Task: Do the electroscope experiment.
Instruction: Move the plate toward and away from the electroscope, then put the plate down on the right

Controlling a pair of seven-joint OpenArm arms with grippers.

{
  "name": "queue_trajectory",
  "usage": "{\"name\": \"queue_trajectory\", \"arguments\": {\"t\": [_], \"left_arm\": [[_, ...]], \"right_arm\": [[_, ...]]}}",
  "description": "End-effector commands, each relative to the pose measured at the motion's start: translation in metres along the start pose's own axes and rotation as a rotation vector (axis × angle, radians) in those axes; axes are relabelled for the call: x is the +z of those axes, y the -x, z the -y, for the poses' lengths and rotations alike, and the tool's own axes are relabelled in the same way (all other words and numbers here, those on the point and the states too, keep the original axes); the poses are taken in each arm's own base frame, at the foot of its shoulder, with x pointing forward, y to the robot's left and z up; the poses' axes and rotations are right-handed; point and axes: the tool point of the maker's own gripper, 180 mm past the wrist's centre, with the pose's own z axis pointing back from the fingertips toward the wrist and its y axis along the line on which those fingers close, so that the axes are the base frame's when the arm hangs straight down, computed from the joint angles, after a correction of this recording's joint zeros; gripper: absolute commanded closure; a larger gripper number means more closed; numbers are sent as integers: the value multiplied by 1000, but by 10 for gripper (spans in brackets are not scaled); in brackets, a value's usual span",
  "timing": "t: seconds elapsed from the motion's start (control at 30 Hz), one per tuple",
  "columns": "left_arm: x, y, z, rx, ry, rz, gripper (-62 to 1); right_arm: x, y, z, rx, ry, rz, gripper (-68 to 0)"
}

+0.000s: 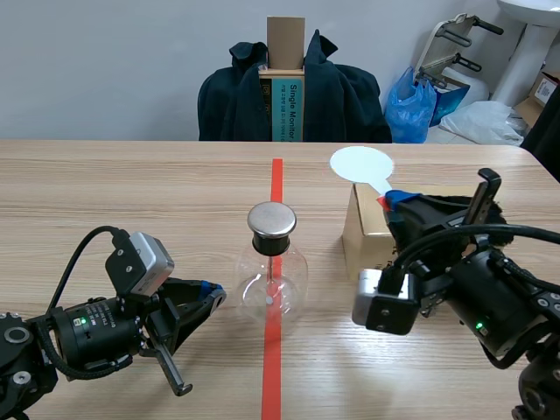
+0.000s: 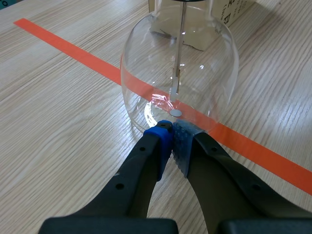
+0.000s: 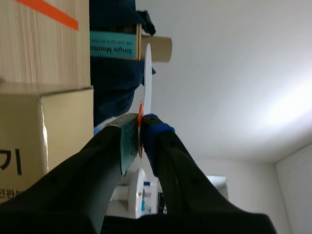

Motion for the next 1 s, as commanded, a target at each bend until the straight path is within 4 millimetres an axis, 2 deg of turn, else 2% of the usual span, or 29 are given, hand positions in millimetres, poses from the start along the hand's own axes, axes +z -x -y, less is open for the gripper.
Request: {"name": "queue_trajectory", "arguments": {"t": [0.0,0.2,0.5,0.63,0.77,0.87,0.97], "left_arm": [[-3,-12,2,0,4,41,-31],[-2,-11,3,2,5,40,-31],[0,-10,2,2,1,37,-31],[9,-11,4,1,-10,38,-31],[28,-23,8,-21,-20,57,-31],[48,-34,16,-30,-24,72,-31],[70,-52,25,-14,-40,103,-31]], "right_arm": [[-1,8,15,20,60,-30,-7],[4,21,51,70,210,-88,-7],[21,35,104,110,329,-149,-7],[29,41,131,108,397,-177,-7],[37,49,153,98,454,-214,-7],[42,55,153,98,448,-237,-7],[44,63,138,81,400,-271,-7]]}}
